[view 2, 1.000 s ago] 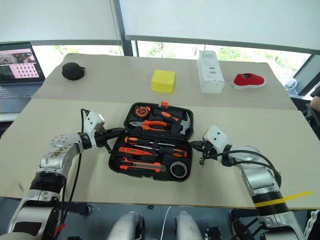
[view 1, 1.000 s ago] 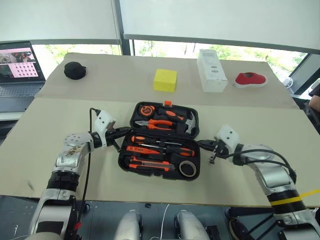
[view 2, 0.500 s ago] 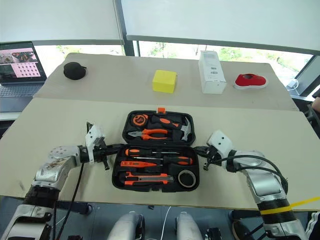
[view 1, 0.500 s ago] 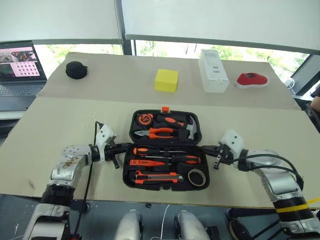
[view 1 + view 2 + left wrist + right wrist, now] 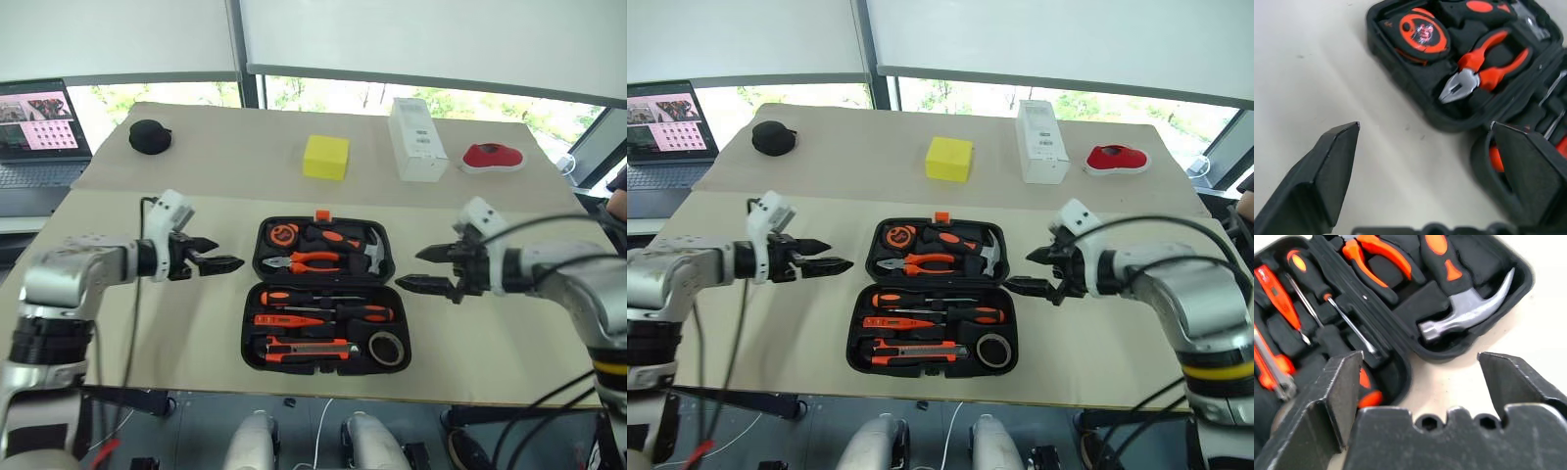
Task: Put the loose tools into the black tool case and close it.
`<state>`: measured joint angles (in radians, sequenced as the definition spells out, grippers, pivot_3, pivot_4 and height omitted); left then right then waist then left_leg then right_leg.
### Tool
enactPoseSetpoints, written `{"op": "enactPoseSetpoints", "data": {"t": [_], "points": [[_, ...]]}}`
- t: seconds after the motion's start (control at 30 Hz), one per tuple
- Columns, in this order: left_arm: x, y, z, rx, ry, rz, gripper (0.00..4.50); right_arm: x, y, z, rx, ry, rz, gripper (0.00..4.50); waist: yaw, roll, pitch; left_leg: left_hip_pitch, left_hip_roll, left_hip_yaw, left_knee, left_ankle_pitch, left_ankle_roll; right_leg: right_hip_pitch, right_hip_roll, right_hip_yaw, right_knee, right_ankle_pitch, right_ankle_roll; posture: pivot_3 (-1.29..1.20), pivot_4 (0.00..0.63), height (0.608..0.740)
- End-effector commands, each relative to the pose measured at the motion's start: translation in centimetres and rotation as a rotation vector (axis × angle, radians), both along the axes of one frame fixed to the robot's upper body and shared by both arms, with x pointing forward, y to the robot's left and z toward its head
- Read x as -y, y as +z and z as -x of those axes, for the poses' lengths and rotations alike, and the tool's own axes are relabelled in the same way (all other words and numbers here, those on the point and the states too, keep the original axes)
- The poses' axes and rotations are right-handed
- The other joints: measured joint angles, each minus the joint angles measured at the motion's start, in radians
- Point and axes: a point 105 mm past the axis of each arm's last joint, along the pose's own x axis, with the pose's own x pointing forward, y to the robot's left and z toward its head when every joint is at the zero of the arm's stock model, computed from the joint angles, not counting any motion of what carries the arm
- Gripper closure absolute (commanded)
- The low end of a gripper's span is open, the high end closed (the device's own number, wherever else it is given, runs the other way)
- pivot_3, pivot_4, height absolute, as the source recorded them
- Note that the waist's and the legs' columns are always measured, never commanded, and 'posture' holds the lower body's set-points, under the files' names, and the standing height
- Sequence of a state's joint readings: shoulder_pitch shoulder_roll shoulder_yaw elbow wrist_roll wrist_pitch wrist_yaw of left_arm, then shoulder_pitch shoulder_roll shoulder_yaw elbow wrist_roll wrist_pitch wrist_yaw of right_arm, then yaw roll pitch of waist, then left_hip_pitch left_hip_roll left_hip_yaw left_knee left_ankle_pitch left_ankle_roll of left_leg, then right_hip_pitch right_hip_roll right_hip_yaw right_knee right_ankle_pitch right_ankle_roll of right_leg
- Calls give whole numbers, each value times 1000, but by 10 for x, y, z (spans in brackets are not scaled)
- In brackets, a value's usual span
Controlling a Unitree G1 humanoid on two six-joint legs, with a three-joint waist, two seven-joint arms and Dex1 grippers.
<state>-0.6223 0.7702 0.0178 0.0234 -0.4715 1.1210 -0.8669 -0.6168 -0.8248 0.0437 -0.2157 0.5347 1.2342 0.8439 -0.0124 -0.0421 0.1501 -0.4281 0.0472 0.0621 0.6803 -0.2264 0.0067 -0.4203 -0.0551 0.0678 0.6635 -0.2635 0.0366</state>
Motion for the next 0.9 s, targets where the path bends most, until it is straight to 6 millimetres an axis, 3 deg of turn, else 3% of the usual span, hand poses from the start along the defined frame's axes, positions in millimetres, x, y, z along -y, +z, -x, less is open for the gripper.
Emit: {"op": "enactPoseSetpoints", "data": {"t": [0.03,0.4,0.5,0.6,0.73,0.83,0.9], "points": [[2,-1,-13,-60,118,13,54,-6,-4,-17,-132,-125,-6,252,-1,0,0,0,0,0,0,0,0,-1,0,0,0,0,0,0,150,740],[12,-20,-20,-165,187,48,54,-2,-20,-46,-146,-284,56,252,-1,0,0,-5,-2,-1,-1,0,0,-4,-3,-1,-1,0,0,0,150,740],[21,-23,-21,-188,174,91,0,2,-26,-49,-160,-325,64,899,-1,0,0,-3,-2,0,0,1,-1,-2,-2,-1,0,0,0,0,150,740],[24,-30,-23,-206,183,85,0,4,-29,-50,-175,-343,67,2106,2,0,0,-3,-3,0,0,1,-1,-1,-3,-1,1,0,0,0,150,740],[27,-34,-23,-231,184,103,946,3,-31,-50,-199,-365,53,3241,5,0,0,-3,-3,0,0,1,-1,-1,-3,-1,1,0,0,0,150,740],[28,-41,-24,-250,188,77,2065,0,-33,-52,-211,-379,35,4348,4,0,0,-3,-4,0,0,1,-1,-1,-4,-2,0,0,1,0,150,740],[31,-41,-25,-245,184,92,2737,-3,-33,-53,-206,-382,26,4500,1,0,-1,-2,-3,0,0,1,-1,0,-4,-2,0,0,0,0,150,740]]}}
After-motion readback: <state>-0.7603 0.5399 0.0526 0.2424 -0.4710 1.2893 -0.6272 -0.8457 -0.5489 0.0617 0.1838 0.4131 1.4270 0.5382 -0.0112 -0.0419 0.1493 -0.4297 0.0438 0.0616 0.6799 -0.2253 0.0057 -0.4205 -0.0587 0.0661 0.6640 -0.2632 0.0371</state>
